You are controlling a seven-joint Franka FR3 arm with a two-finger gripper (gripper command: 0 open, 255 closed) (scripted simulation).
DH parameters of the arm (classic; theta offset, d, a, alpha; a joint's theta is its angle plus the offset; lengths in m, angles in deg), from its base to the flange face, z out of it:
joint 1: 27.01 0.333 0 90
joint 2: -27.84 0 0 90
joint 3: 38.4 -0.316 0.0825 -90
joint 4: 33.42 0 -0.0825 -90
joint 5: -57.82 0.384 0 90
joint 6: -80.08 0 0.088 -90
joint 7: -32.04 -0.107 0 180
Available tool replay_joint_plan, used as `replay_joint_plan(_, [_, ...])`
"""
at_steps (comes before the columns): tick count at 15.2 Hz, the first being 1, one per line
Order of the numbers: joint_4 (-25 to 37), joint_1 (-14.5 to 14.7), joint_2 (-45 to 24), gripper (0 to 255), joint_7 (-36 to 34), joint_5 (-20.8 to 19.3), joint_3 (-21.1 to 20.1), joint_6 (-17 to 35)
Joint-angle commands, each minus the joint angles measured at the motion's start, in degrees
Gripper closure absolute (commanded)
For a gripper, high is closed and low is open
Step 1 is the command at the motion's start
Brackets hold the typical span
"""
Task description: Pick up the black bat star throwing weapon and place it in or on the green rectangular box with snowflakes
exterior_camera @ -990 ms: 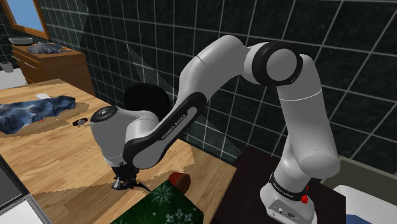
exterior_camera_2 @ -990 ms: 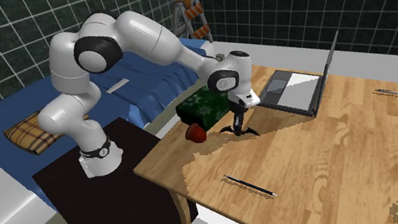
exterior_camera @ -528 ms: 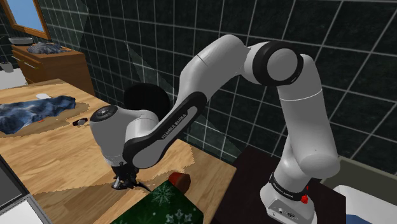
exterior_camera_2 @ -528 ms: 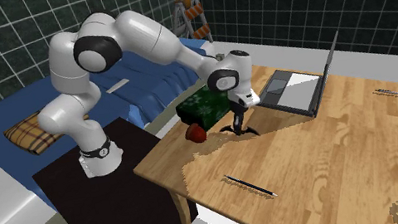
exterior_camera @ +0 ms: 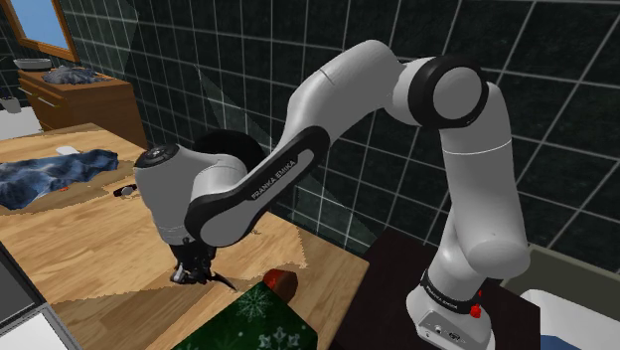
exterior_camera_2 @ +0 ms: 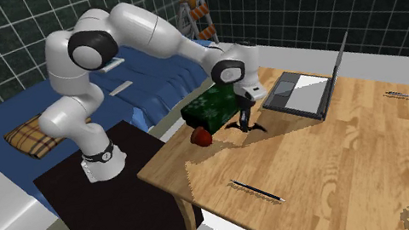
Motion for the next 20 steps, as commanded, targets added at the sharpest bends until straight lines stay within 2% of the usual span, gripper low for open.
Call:
replay_joint_plan(1, [0.2,-0.2,1.0,255,0.3,0.6,-0.4,-1.1])
replay_joint_plan(20, [5.8,-1.5,8.0,255,4.0,5.4,-2.5,-12.7])
